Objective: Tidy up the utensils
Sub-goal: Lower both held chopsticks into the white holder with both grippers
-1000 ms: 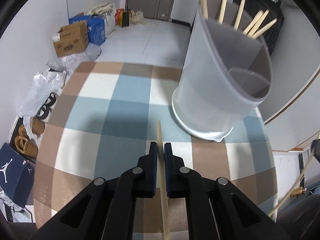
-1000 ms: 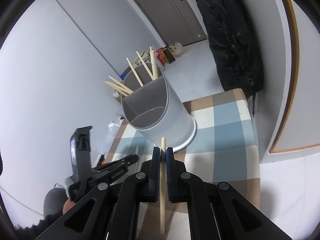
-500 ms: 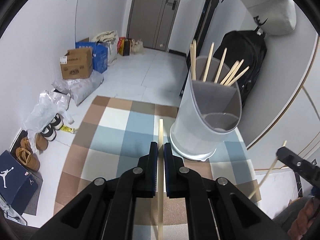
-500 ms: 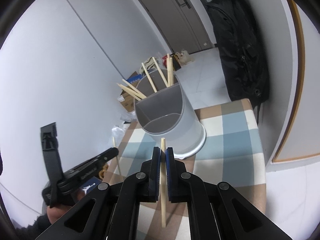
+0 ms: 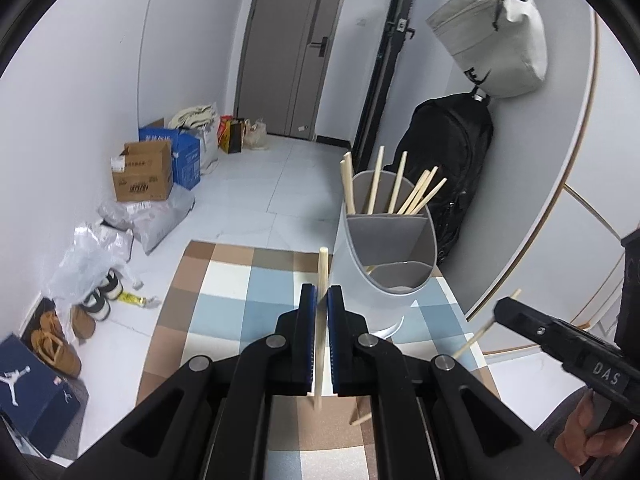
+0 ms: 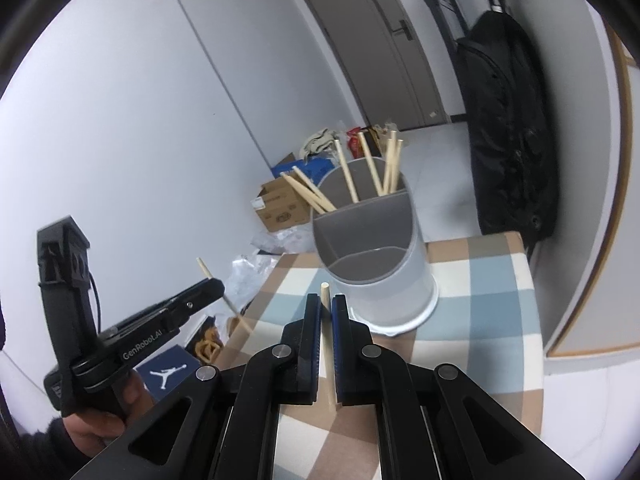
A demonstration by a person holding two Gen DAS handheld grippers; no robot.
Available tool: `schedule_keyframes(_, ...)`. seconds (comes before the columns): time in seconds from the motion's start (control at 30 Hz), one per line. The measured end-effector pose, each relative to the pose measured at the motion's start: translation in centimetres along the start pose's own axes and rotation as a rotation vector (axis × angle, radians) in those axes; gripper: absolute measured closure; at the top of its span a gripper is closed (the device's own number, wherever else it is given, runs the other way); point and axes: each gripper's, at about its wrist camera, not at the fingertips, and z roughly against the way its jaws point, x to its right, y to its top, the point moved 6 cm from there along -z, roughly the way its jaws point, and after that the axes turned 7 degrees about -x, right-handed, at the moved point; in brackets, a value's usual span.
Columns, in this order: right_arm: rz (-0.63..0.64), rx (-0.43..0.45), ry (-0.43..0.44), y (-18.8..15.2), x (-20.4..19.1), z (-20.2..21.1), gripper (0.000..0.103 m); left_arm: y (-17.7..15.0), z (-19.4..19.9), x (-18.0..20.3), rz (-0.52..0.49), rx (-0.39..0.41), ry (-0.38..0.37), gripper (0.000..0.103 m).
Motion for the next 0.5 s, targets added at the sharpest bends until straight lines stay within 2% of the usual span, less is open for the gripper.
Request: schedule_keyframes(0.5, 0.009, 0.031, 0.003, 1.1, -0.8, 0.0, 0.098, 1.2, 1.3, 1.3, -0.062, 0.008, -0.019, 0.101)
